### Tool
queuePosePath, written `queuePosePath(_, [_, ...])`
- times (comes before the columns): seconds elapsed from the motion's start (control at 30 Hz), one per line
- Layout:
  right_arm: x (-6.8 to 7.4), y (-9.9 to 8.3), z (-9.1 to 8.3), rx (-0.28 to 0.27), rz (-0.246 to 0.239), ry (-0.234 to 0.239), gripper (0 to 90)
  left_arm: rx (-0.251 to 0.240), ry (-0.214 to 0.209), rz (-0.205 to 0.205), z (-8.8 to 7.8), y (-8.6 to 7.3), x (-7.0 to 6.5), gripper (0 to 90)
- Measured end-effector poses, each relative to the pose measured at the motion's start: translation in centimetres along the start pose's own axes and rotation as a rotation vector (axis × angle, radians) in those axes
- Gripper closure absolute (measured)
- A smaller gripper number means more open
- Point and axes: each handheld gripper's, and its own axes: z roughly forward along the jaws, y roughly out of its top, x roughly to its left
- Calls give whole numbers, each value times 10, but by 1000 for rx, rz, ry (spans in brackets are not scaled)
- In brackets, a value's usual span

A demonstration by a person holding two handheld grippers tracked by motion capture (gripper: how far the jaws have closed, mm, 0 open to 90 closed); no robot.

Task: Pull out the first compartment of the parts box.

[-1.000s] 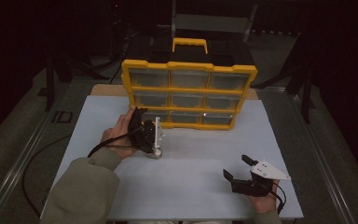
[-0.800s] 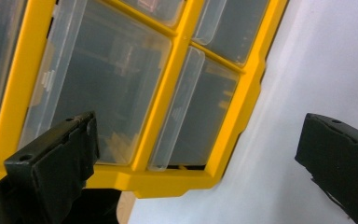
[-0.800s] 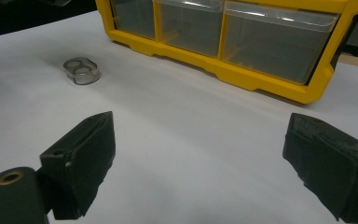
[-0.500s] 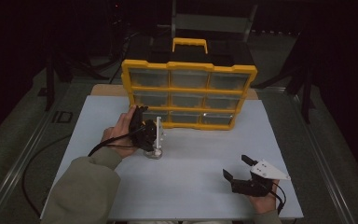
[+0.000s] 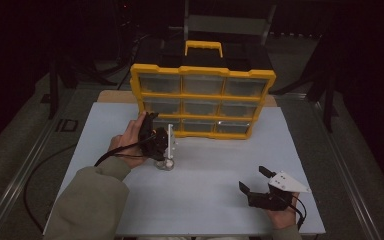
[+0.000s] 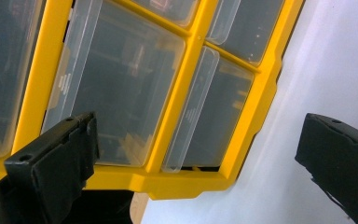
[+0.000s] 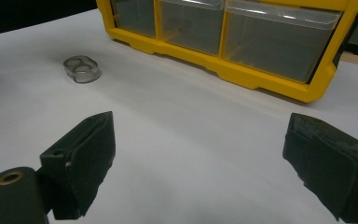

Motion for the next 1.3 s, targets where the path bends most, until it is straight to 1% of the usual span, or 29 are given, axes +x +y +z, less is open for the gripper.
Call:
queuePosePath(0.07, [0,0,0,0,0,0,96,3,-2,1,1,0,1,3])
queuePosePath(0.47, [0,0,0,-1,0,-2,96,-1,22,25,0,5,5,3])
queuePosePath(0.87, [0,0,0,-2,1,-1,96,3,35,27,0,5,9,3])
queuePosePath(0.93, [0,0,0,-2,1,-1,96,5,38,33,0,6,10,3])
queuePosePath(1.1, [0,0,0,-1,0,-2,96,2,49,44,-1,8,12,3])
queuePosePath(1.3, [0,0,0,-2,0,-1,96,-7,62,45,0,11,14,3])
